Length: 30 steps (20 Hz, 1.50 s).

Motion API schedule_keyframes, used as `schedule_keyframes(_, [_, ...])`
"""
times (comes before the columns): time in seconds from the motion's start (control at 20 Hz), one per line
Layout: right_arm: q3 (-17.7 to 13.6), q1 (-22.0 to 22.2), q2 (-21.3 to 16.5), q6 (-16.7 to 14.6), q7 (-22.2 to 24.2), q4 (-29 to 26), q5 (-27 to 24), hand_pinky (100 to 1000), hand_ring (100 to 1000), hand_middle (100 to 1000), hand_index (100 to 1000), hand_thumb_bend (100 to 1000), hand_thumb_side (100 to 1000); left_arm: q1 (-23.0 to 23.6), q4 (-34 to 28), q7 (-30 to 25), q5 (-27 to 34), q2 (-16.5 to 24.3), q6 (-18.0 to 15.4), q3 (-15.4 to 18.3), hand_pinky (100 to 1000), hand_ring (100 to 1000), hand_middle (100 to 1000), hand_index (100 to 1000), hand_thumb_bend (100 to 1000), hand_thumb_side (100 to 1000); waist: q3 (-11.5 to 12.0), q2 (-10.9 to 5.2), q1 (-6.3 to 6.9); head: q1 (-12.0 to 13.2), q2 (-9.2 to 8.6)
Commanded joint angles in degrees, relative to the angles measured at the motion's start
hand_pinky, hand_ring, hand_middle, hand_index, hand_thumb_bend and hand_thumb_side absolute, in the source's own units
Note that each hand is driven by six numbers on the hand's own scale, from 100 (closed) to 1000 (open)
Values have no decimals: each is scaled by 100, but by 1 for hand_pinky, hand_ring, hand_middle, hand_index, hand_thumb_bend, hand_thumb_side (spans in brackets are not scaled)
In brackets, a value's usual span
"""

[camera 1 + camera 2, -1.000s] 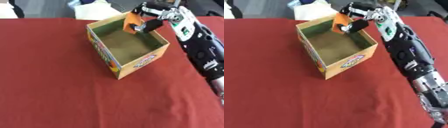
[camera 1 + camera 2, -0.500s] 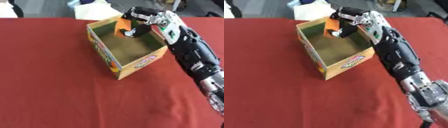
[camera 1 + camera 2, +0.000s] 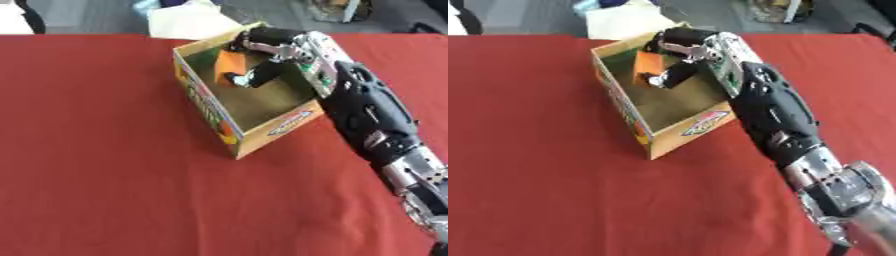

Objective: Pick up objects on the table and place them in the box.

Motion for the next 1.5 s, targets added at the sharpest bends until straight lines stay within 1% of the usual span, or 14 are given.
schedule_keyframes(0.05, [-12, -97, -87, -3, -60, -54, 328, 839, 891, 764, 905, 205, 751, -64, -82, -3, 12, 22, 14, 21, 550, 956, 1000, 761, 100, 621, -7, -125, 29, -17, -46])
schedule_keyframes(0.1, [-15, -97, -88, 3, -85, -72, 419, 849, 900, 774, 915, 238, 782, -63, -82, -1, 15, 21, 13, 21, 550, 956, 1000, 761, 100, 621, -9, -128, 33, -18, -38])
schedule_keyframes(0.3, [-54, -102, -100, 35, -262, -186, 635, 870, 911, 781, 934, 304, 786, -48, -82, -4, 16, 18, 15, 23, 550, 957, 1000, 761, 100, 621, -20, -141, 42, -22, -16])
schedule_keyframes(0.45, [-99, -115, -121, 87, -452, -389, 609, 866, 908, 771, 931, 303, 749, -36, -82, 0, 18, 17, 20, 23, 550, 957, 1000, 761, 100, 621, -35, -159, 48, -8, 7])
schedule_keyframes(0.6, [-134, -131, -185, 152, -548, -666, 433, 863, 909, 767, 930, 262, 733, -14, -82, 3, 17, 19, 26, 23, 551, 957, 1000, 761, 100, 621, -55, -190, 51, 8, 41])
schedule_keyframes(0.85, [-210, -130, -405, 266, -372, -1061, -32, 866, 913, 777, 936, 222, 762, 35, -82, 38, 29, 23, 50, 28, 552, 956, 1000, 761, 100, 621, -105, -275, 56, 78, 91])
schedule_keyframes(0.9, [-227, -120, -444, 284, -315, -1136, -128, 865, 913, 775, 935, 201, 774, 42, -82, 45, 34, 23, 53, 29, 553, 956, 1000, 761, 100, 621, -115, -290, 60, 84, 96])
schedule_keyframes(1.0, [-274, -84, -530, 340, -223, -1314, -320, 864, 913, 773, 935, 220, 736, 59, -82, 58, 52, 25, 53, 31, 553, 956, 1000, 761, 100, 620, -140, -324, 74, 97, 116])
schedule_keyframes(1.1, [-319, -29, -635, 408, -168, -1512, -496, 860, 912, 769, 934, 209, 721, 84, -82, 71, 62, 30, 50, 37, 553, 956, 1000, 761, 100, 620, -167, -357, 86, 108, 136])
schedule_keyframes(1.15, [-352, 18, -704, 443, -164, -1639, -604, 857, 911, 763, 931, 196, 711, 99, -82, 77, 63, 33, 51, 40, 553, 956, 1000, 761, 100, 620, -185, -373, 90, 116, 147])
schedule_keyframes(1.2, [-387, 71, -769, 485, -165, -1768, -724, 849, 908, 753, 926, 127, 736, 112, -82, 81, 62, 35, 51, 42, 553, 956, 1000, 761, 100, 622, -199, -385, 93, 124, 158])
schedule_keyframes(1.25, [-437, 143, -850, 543, -190, -1916, -881, 842, 905, 744, 921, 144, 685, 125, -82, 88, 61, 39, 50, 46, 554, 956, 1000, 761, 100, 620, -219, -398, 96, 138, 172])
schedule_keyframes(1.35, [-537, 331, -1034, 706, -274, -2246, -1218, 828, 900, 725, 911, 100, 669, 149, -82, 109, 63, 48, 44, 55, 554, 955, 1000, 761, 100, 620, -256, -426, 102, 173, 201])
schedule_keyframes(1.5, [-685, 697, -1334, 959, -478, -2816, -1924, 791, 883, 670, 879, 100, 642, 172, -82, 144, 69, 59, 24, 73, 555, 955, 1000, 761, 100, 619, -302, -449, 115, 247, 221])
